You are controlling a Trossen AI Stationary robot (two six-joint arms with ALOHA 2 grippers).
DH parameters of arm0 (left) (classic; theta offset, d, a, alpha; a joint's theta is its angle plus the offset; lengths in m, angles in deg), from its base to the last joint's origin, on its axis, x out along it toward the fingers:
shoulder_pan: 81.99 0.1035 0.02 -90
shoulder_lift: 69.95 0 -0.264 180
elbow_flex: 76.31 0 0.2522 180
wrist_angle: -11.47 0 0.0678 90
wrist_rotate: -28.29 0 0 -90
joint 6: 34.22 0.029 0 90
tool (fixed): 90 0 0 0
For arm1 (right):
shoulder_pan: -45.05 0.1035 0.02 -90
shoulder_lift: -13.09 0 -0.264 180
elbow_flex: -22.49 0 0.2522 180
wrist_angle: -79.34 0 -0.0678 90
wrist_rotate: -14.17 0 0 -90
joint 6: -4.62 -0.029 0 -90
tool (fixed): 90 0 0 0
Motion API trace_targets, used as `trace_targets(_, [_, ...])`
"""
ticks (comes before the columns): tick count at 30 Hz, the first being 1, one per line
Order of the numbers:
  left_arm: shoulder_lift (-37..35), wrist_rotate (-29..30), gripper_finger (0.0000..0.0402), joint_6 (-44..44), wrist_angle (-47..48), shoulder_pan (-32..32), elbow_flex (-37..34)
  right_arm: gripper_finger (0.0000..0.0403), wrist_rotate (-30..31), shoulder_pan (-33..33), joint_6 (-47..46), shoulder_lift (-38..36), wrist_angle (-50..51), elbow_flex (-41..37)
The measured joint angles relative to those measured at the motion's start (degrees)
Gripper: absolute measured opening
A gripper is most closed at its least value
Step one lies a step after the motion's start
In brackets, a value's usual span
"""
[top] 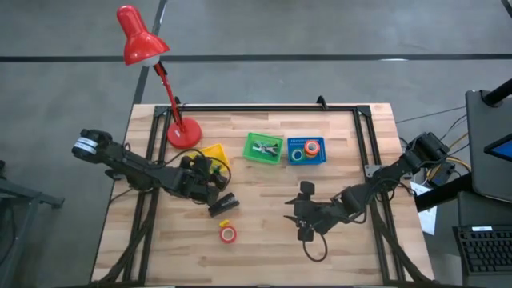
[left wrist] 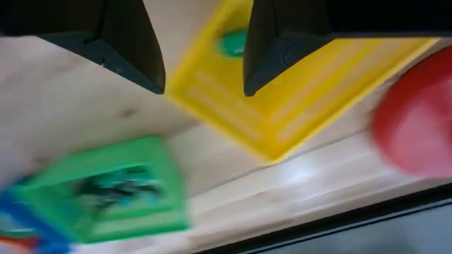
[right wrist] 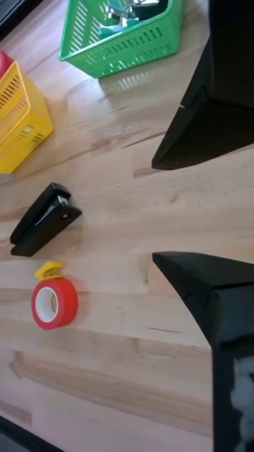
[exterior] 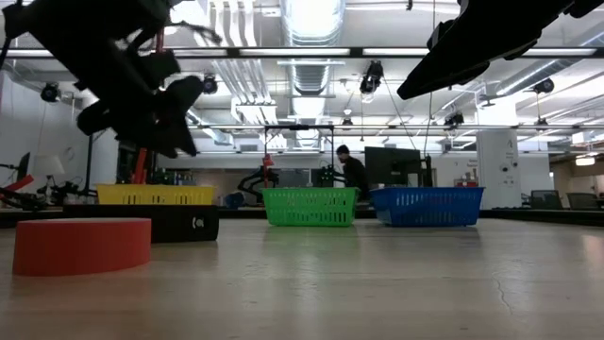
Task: Pick and place Stapler, Stapler remover, tape
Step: Put the big black stapler in the yellow basket
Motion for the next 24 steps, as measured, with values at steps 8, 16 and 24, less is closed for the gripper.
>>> trace_targets(8, [1.0, -10.9, 0.0191, 22.4, -21.1, -1.9, 0.5, 0.0196, 0.0, 0.0, 0.0, 0.0, -0.1, -0.1])
trace_targets(16, [7.5, -23.1, 0.0191, 24.8, -24.0, -3.6, 0.5, 0.0196, 0.0, 0.0, -0.9, 0.0, -0.2, -0.3])
trace_targets(24, [14.4, -25.7, 0.0190, 27.4, -28.3, -6.4, 1.7, 0.0196, -0.1, 0.0, -1.1, 0.0, -0.2, -0.5])
